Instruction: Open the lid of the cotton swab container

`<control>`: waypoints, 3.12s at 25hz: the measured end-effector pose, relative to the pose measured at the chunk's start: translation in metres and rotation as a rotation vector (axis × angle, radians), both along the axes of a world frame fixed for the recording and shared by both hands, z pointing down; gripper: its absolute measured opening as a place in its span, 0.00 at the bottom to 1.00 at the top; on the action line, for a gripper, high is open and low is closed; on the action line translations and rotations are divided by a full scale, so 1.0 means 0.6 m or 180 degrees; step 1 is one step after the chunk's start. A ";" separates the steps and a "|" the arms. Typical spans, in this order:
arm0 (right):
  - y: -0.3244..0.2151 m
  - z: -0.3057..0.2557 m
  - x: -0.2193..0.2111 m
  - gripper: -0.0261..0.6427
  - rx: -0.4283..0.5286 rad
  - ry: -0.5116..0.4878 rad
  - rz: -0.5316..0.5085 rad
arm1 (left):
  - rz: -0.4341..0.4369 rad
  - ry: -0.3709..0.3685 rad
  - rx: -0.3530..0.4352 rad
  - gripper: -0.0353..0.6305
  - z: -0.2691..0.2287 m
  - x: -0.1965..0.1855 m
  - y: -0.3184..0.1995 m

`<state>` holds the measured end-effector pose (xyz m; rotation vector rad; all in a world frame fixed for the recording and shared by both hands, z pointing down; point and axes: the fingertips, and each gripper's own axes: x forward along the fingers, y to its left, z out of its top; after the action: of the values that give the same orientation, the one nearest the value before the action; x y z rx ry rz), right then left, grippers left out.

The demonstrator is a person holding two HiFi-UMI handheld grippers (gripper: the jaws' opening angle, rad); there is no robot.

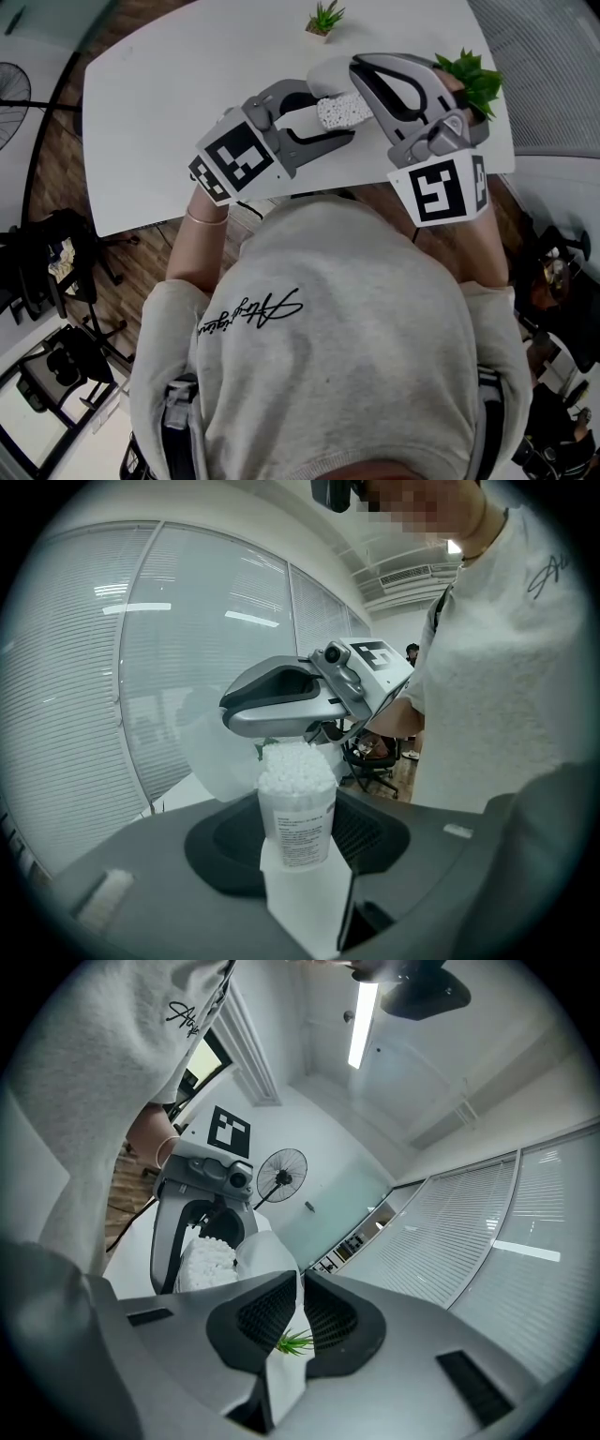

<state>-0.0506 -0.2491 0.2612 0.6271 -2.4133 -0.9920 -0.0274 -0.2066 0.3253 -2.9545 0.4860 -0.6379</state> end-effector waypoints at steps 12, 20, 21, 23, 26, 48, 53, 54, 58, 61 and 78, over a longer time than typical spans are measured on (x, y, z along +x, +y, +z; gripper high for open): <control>-0.006 0.006 -0.002 0.08 -0.0069 0.0020 0.0070 | 0.0040 -0.0019 0.0057 0.33 0.000 0.001 0.003; -0.010 0.009 0.000 0.09 -0.0139 -0.0007 0.0099 | -0.0018 0.0021 -0.0005 0.33 0.005 0.003 -0.002; -0.009 0.009 0.000 0.09 -0.0147 -0.0020 0.0101 | -0.0033 0.0028 -0.0009 0.33 0.005 0.004 -0.003; -0.008 0.009 0.000 0.10 -0.0150 -0.0042 0.0079 | -0.0053 0.0039 -0.0015 0.33 0.006 0.004 -0.004; -0.006 0.008 0.000 0.10 -0.0163 -0.0077 0.0053 | -0.0087 0.0049 -0.0017 0.33 0.008 0.004 -0.006; 0.001 0.014 0.015 0.15 -0.0364 -0.0225 -0.0014 | -0.0380 0.0128 -0.0030 0.33 0.011 -0.015 -0.038; -0.001 0.018 0.017 0.16 -0.0376 -0.0227 -0.0014 | -0.0476 0.0184 -0.0018 0.33 0.006 -0.022 -0.048; -0.001 0.017 0.017 0.17 -0.0377 -0.0239 -0.0014 | -0.0479 0.0191 -0.0019 0.33 0.005 -0.023 -0.049; -0.005 0.014 0.016 0.16 -0.0358 -0.0282 -0.0004 | -0.0431 0.0125 -0.0002 0.33 0.009 -0.017 -0.046; -0.012 0.010 0.015 0.16 -0.0335 -0.0276 0.0005 | -0.0372 0.0074 0.0043 0.33 0.011 -0.009 -0.043; -0.046 0.009 0.020 0.08 -0.0577 -0.0064 0.0171 | -0.0006 0.0154 0.0447 0.33 -0.017 0.028 -0.019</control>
<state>-0.0384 -0.2769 0.2665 0.6354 -2.4554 -0.7381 -0.0104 -0.2177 0.3151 -2.8428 0.5154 -0.5110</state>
